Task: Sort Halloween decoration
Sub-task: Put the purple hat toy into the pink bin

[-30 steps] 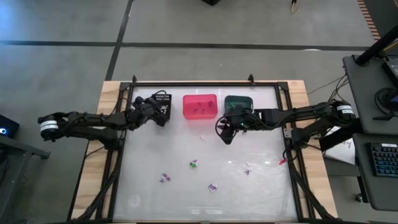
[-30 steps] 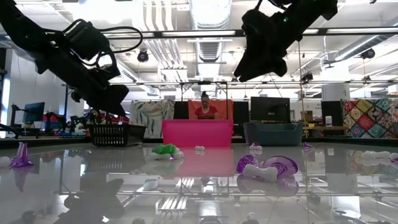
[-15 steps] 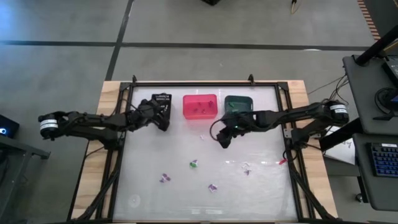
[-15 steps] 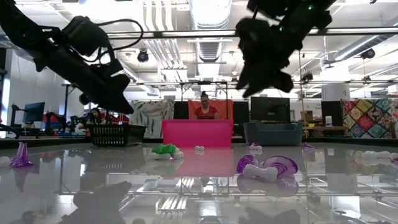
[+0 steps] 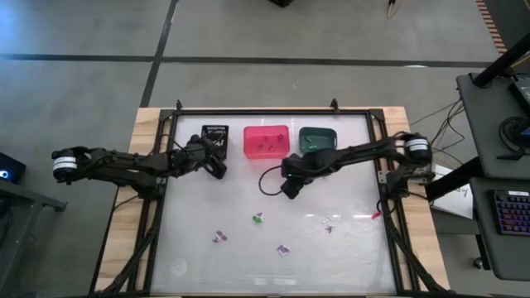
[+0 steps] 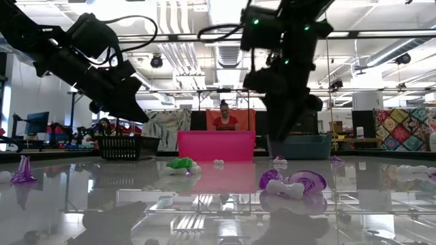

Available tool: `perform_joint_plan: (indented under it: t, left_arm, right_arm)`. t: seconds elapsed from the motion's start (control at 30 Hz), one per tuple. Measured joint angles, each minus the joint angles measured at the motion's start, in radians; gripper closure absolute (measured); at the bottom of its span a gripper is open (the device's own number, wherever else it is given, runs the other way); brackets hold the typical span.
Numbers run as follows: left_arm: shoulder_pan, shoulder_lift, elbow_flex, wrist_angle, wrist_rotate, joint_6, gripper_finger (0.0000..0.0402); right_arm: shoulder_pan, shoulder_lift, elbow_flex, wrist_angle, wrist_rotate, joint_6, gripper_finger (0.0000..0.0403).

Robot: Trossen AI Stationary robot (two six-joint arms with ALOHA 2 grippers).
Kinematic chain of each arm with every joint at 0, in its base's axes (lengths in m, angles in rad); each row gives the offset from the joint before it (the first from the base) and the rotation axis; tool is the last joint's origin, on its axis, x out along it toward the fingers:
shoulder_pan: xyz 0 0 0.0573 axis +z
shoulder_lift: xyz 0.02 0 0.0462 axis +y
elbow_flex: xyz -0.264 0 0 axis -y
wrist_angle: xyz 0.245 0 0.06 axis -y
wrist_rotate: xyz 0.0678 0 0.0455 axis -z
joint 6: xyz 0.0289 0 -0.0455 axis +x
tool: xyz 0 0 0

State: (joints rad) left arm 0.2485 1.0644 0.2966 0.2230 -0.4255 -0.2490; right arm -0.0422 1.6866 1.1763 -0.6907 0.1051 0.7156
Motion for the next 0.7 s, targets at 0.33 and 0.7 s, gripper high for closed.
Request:
perform_joint_plan:
  t: [0.33,0.7]
  left_arm:
    - [0.0,0.0,0.0,-0.004,-0.001,0.0,0.0322]
    - [0.0,0.0,0.0,-0.003,-0.001,0.0,0.0322]
  right_arm:
    - [-0.017,0.132,0.079,-0.087,0.009,-0.027,0.0291]
    - [-0.029,0.139,0.074,-0.089,0.033,-0.037,0.0291]
